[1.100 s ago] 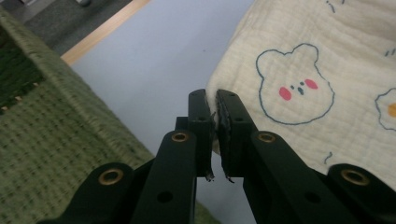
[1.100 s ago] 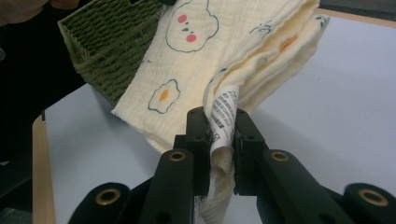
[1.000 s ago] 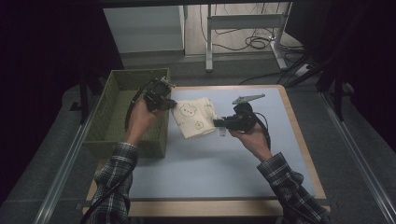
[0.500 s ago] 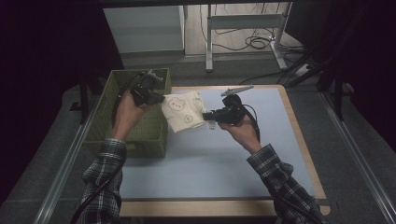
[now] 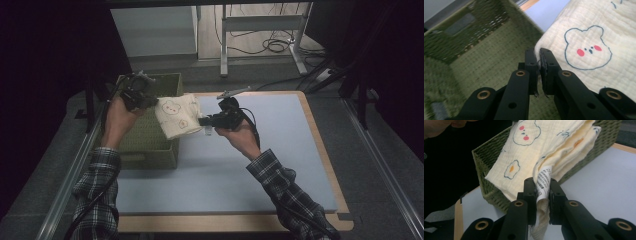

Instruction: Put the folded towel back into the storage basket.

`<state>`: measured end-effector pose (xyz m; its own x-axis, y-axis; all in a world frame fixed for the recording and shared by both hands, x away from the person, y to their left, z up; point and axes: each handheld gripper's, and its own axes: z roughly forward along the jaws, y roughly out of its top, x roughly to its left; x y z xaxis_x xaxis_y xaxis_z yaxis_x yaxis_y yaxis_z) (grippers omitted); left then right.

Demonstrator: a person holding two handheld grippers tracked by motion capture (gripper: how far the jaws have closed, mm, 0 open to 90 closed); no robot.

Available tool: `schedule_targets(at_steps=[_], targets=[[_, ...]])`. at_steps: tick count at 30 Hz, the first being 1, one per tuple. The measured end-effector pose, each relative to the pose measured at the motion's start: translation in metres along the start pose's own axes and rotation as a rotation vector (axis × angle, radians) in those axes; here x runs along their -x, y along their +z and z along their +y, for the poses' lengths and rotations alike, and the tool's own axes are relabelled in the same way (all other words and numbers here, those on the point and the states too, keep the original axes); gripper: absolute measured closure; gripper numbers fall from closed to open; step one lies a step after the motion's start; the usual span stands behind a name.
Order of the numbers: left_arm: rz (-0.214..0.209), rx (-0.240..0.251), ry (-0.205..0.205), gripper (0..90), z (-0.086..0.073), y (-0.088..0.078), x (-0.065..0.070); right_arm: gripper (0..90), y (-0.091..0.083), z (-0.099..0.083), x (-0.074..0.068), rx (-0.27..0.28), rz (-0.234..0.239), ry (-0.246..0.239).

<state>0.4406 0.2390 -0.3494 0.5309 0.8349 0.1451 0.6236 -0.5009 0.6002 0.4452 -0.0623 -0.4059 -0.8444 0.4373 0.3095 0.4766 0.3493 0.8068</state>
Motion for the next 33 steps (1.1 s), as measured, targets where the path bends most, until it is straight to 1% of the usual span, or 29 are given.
schedule_targets(at_steps=[8,11,18,21,27,30,33], targets=[[0.048,-0.020,-0.045,85.1,-0.022,-0.007,-0.021,79.8,0.034,0.008,-0.020,-0.007,0.024,-0.009],[0.063,-0.031,-0.060,85.1,-0.031,-0.009,-0.029,79.8,0.048,0.009,-0.027,-0.013,0.023,-0.010],[0.090,-0.048,-0.085,85.0,-0.049,-0.014,-0.042,79.8,0.077,0.010,-0.042,-0.032,0.018,-0.001],[0.099,-0.059,-0.092,84.9,-0.056,-0.013,-0.047,79.8,0.088,0.009,-0.049,-0.041,0.017,-0.001],[0.127,-0.078,-0.094,84.5,-0.066,-0.009,-0.052,79.4,0.109,0.006,-0.060,-0.059,0.011,0.020],[0.139,-0.081,-0.094,84.2,-0.070,-0.006,-0.054,79.2,0.117,0.004,-0.065,-0.070,0.007,0.023],[0.139,-0.076,-0.093,83.9,-0.072,-0.002,-0.054,79.2,0.124,0.003,-0.069,-0.081,-0.004,0.032]])
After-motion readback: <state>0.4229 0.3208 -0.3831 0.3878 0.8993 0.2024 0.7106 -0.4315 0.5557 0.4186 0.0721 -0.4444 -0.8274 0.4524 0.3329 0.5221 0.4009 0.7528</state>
